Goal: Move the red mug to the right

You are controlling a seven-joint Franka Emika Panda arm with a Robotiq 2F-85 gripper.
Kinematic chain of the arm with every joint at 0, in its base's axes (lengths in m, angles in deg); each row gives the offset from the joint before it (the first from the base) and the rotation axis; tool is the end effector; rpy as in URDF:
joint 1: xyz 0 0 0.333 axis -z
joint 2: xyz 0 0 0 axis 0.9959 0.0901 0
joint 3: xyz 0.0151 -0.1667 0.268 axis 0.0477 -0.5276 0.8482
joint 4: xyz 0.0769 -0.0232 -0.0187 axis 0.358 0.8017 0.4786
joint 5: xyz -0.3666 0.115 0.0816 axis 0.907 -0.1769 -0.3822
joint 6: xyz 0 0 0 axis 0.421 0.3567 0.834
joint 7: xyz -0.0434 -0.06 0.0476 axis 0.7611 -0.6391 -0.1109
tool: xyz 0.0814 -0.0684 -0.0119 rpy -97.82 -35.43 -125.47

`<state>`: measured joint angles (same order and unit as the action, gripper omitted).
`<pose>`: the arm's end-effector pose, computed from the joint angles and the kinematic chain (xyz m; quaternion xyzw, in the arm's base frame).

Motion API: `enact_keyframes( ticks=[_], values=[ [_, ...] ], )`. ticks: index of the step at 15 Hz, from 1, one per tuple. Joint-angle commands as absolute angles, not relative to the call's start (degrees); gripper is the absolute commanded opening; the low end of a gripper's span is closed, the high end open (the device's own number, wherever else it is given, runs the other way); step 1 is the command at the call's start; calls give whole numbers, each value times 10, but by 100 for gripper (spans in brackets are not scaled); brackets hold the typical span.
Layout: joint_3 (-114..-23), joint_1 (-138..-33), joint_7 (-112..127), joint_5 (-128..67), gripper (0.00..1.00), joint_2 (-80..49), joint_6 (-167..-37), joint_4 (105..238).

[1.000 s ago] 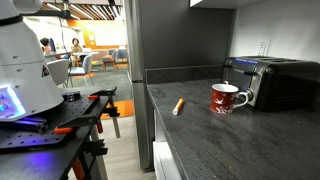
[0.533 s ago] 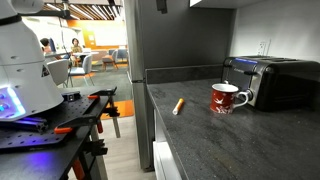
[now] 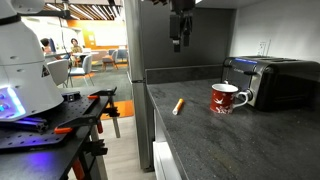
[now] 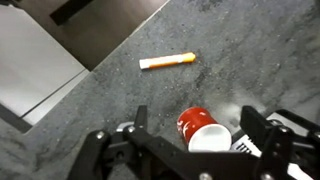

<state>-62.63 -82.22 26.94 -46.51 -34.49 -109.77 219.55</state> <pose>0.4828 -0.0061 0.3225 -0.9506 0.2995 -0.0204 0.0792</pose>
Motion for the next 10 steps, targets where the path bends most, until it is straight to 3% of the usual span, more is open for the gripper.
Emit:
enact_keyframes(
  ticks=[1,10],
  values=[
    [-639,-828,298,-494,100,-259,-1090,2123],
    [-644,-829,217,-569,100,-195,-1059,2065]
  ],
)
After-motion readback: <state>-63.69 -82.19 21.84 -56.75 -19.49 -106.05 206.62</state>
